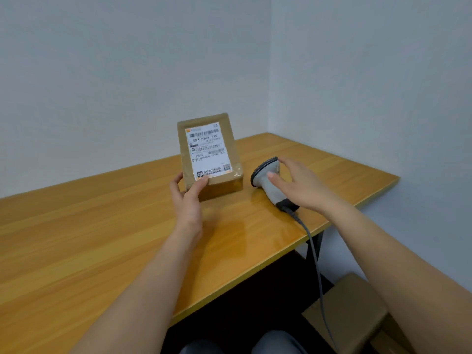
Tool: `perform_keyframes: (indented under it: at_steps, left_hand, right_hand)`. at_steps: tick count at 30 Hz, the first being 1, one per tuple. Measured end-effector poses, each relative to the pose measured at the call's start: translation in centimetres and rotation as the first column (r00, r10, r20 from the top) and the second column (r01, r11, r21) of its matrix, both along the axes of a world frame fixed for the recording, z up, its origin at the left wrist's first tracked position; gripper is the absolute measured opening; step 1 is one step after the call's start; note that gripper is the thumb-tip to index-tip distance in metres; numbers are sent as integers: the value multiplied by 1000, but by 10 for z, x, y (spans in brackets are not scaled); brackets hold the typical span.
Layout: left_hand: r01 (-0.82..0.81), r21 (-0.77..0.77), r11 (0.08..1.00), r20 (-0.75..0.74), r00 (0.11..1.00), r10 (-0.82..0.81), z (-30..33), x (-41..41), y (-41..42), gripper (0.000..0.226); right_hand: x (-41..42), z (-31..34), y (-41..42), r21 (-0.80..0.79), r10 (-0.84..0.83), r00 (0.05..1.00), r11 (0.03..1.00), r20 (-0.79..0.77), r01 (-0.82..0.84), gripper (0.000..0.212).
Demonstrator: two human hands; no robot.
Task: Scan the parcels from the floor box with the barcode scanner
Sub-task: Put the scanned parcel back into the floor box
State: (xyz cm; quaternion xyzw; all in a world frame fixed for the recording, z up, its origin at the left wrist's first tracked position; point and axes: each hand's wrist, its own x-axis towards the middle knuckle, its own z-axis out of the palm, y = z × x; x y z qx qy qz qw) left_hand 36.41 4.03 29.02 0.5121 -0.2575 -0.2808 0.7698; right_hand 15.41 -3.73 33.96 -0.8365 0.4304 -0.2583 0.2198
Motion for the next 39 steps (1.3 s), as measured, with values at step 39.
perform_keyframes:
  at_steps: [39]
  left_hand:
    - [635,607,479,68,558,-827,-128,-355,-9,58]
  right_hand:
    - [-325,-171,52,720,-652,556,682,516,131,86]
